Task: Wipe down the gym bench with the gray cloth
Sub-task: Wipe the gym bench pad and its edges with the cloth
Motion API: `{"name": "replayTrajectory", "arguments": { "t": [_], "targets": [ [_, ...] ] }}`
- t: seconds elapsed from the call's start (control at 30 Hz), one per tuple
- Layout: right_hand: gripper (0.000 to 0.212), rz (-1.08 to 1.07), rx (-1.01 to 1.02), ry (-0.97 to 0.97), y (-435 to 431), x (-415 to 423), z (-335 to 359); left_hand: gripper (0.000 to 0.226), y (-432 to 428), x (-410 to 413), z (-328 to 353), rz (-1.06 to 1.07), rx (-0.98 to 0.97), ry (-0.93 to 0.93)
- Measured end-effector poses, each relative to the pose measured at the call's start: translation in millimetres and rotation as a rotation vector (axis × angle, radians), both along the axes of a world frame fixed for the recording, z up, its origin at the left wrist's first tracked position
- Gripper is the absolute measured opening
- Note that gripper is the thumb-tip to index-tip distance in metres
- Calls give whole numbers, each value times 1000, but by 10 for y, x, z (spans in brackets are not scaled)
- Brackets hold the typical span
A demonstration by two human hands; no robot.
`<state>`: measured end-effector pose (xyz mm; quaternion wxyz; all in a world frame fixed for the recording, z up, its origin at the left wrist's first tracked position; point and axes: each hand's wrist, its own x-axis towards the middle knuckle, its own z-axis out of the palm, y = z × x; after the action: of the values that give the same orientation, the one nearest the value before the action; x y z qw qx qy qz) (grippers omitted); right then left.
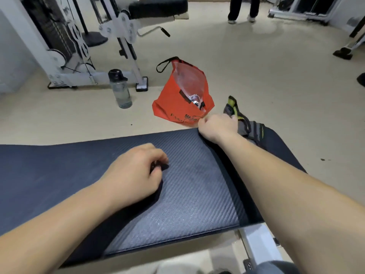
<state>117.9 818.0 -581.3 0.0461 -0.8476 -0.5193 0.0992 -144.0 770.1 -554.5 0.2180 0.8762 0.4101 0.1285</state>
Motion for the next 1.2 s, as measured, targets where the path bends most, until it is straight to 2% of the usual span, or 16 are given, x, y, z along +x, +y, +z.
{"name": "replayTrajectory", "arguments": {
  "t": [0.1, 0.2, 0.33, 0.37, 0.47, 0.5, 0.53, 0.6, 0.67, 0.8, 0.97, 1.07, 1.2],
  "targets": [
    [55, 54, -55, 19, 84, -272, 43, 24, 19, -424, 11, 43, 25, 19],
    [58, -31, -43, 59, 130, -170, 203, 23, 25, -692, -4, 97, 16, -40],
    [35, -72, -136, 71, 8, -30, 432, 23, 56, -502, -12, 59, 10, -118],
    [37, -81, -185, 60, -45, 14, 471, 24, 53, -392, -11, 28, 1, -133],
    [83, -150, -314, 15, -129, 233, 412, 28, 19, -69, -32, -47, -37, -153],
    [90, -156, -316, 73, -146, 297, 386, 29, 17, 18, -49, -68, -44, -148],
    [89, -145, -302, 150, -162, 363, 363, 30, 26, 88, -74, -83, -49, -136],
    [71, -97, -272, 230, -183, 444, 344, 27, 62, 170, -120, -94, -43, -106],
    [60, -73, -199, 189, -190, 480, 267, 26, 121, 176, -154, -78, -19, -97],
    [51, -129, -106, 76, -145, 362, 158, 25, 169, -95, -156, -22, 12, -104],
    [55, 32, -93, 68, 71, -298, 143, 26, 239, -757, -87, 74, 41, -58],
    [50, 156, -100, 98, 243, -1021, 101, 25, 268, -1151, -46, 152, 52, -17],
    [63, 331, -109, 54, 464, -2212, 85, 25, 230, -1925, 10, 301, 34, 65]
  ]
}}
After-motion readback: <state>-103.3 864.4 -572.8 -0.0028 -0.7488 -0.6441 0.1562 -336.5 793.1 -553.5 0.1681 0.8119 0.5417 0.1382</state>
